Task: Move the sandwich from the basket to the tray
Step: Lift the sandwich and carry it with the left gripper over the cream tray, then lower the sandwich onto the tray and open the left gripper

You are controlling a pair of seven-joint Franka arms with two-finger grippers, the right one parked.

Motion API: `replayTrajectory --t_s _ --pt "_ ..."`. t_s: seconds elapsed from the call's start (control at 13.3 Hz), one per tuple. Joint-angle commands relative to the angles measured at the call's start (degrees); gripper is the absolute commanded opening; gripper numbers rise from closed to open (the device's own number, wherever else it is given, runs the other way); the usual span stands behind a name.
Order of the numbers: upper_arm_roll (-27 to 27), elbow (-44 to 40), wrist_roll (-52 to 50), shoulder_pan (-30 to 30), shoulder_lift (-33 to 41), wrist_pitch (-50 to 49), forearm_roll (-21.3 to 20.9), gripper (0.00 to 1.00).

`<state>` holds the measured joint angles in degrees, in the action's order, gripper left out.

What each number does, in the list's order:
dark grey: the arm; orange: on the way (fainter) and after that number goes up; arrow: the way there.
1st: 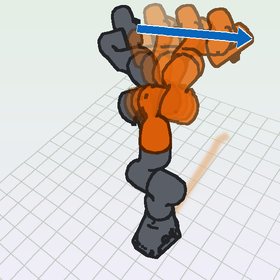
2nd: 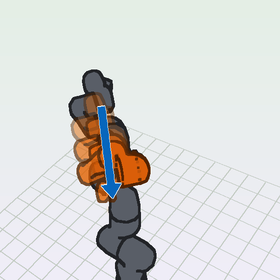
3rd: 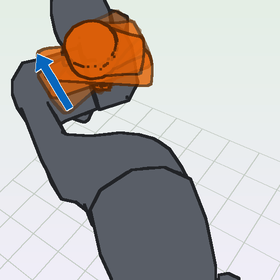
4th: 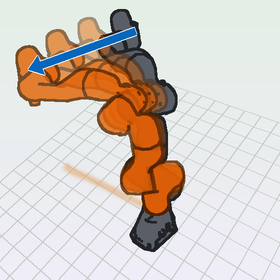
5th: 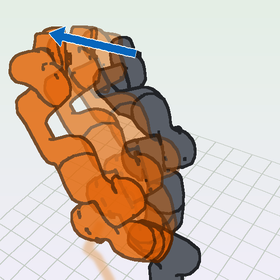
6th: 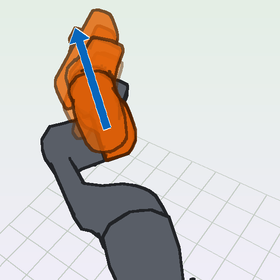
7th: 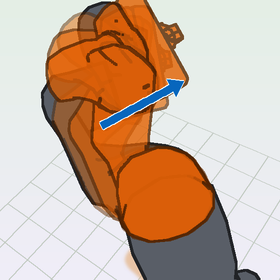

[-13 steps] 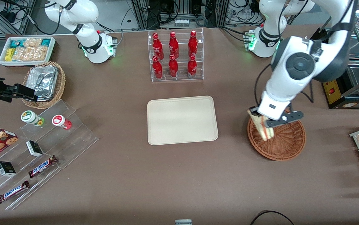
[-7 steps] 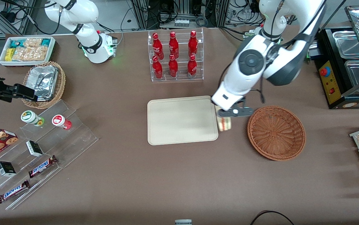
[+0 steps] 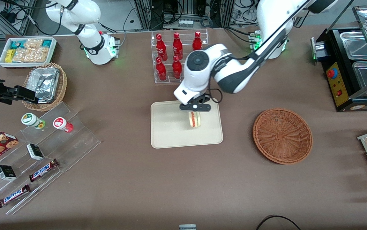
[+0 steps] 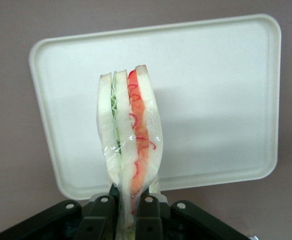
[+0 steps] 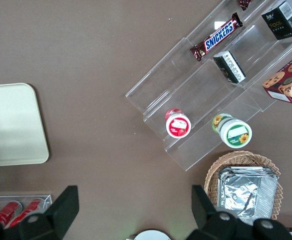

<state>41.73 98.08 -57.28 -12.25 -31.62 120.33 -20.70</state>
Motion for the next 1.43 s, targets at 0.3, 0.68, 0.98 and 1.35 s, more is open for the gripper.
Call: replayTrajectory --t_s 0.3,0.68,0.98,1.35 --pt "-0.1 -1.8 -10.7 -4.6 -9.0 4.8 -10.7 0.0" --pt "-0.2 -1.8 -10.8 -5.0 -11.7 8.9 -12.2 0.0" --pt "-1.7 -1.7 -11.0 -5.5 -12.1 8.9 -14.0 0.0" --pt "-1.7 -1.9 -10.8 -5.1 -12.0 7.9 -14.2 1.0"
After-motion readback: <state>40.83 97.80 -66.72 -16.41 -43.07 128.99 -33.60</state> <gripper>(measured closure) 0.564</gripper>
